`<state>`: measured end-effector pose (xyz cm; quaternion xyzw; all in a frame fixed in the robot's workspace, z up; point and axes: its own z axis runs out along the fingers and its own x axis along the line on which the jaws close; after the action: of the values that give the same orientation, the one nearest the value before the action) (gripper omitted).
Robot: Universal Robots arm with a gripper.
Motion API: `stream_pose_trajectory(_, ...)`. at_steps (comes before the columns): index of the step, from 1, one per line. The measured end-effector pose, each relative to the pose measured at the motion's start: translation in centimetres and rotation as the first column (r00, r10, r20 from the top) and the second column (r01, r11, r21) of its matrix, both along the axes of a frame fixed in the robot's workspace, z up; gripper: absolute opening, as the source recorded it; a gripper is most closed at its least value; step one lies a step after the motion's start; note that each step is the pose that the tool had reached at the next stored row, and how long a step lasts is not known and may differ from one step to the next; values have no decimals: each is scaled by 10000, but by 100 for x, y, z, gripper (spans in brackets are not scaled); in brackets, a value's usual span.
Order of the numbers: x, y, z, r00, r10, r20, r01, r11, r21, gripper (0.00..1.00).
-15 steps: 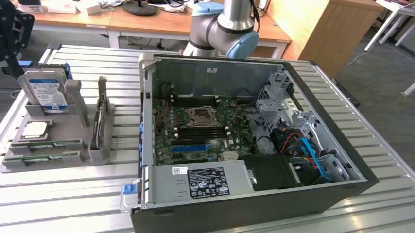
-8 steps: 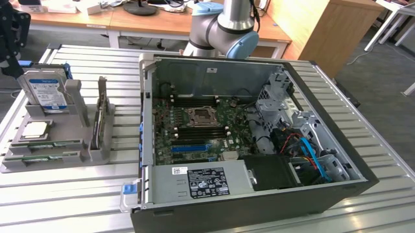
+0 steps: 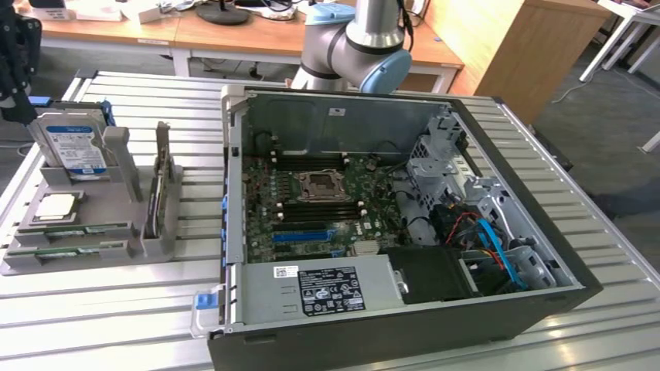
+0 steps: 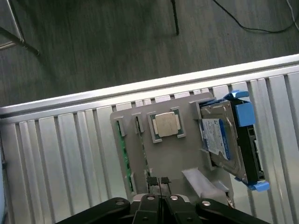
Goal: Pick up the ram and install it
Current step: 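Pick up the ram and move it above insertion slot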
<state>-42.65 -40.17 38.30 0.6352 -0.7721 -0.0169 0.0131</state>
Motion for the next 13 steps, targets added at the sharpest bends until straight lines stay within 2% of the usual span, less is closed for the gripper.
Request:
stream_pose_trajectory(5, 0, 0, 0, 9960, 893, -2, -893, 9960, -19, 11)
stream_pose_trajectory(10, 0, 0, 0, 9842, 1773, -5, -1773, 9842, -42, 11)
stream_pose_trajectory(11, 0, 1, 0, 9820, 1888, -5, -1888, 9820, -44, 11)
stream_pose_trajectory(13, 0, 1, 0, 9818, 1898, -5, -1898, 9818, -45, 11)
